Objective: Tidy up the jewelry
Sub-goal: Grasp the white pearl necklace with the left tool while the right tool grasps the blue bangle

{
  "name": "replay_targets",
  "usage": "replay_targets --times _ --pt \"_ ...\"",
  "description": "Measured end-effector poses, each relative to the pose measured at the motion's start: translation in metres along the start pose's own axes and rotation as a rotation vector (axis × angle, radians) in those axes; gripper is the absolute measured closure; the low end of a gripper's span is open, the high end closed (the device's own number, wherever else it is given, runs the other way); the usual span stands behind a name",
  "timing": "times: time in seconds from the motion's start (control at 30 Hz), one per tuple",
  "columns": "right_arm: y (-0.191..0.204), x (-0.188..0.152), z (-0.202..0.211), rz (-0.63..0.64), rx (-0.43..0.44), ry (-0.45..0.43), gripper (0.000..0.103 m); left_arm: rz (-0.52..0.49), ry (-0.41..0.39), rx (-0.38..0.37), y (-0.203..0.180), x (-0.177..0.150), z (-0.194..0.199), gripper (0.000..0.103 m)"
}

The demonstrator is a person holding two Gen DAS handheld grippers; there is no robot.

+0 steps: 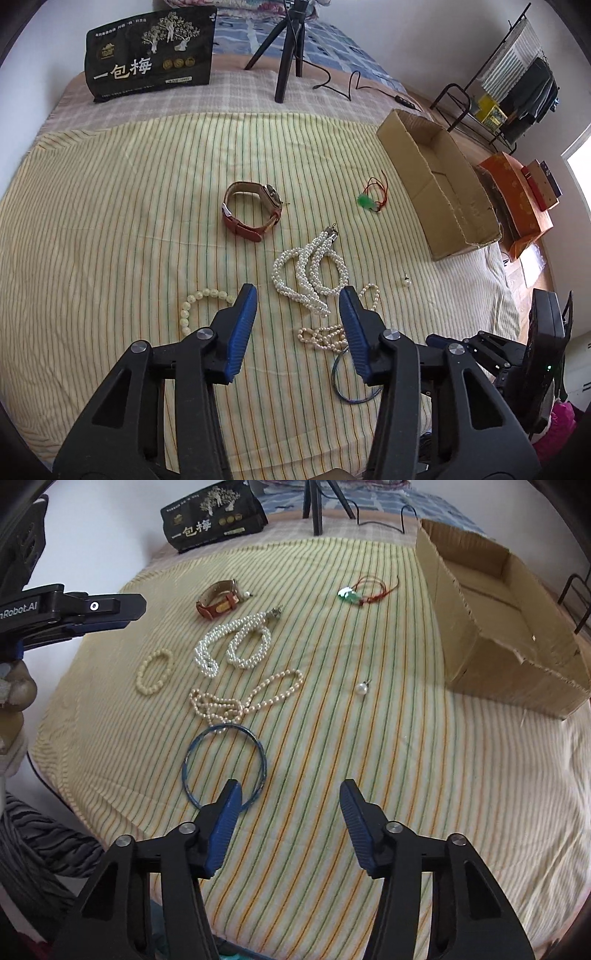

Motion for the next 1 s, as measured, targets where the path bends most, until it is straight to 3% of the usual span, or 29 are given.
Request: replay_targets --times 0.1,0.17,0.37,0.7,1.0 --pt "-0.003 -0.001 -0.011 -0.045 0.028 0.039 0.063 0.019 0.046 -0.014 0.000 -0.001 -0.015 0.056" --pt "-0.004 -0.001 -0.016 -0.070 0.051 0.055 0.068 0.038 0.078 -0.025 0.001 -0.002 -0.024 0.062" --pt "0.004 0.004 -0.021 -0.070 0.073 0.070 0.074 0.078 0.124 -0.010 0.006 -0.002 -0.047 0.064" --pt "0.003 0.005 -0.027 -0.070 0.063 0.084 0.080 0.102 0.177 0.004 0.007 -0.008 -0.074 0.064" --pt "0.015 0.011 -0.040 0.008 0.001 0.096 0.086 0.109 0.181 0.029 0.008 -0.008 -0.085 0.074"
Point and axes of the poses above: each gripper's, at about its wrist camera, not at the fingertips, and z roughly against the way its jaws point, y to its left, x to its top, the point moved 2 cm from there along -z, roughly the way its jaws point, and after that the axes turned 8 degrees about -y, right-handed, at the moved point
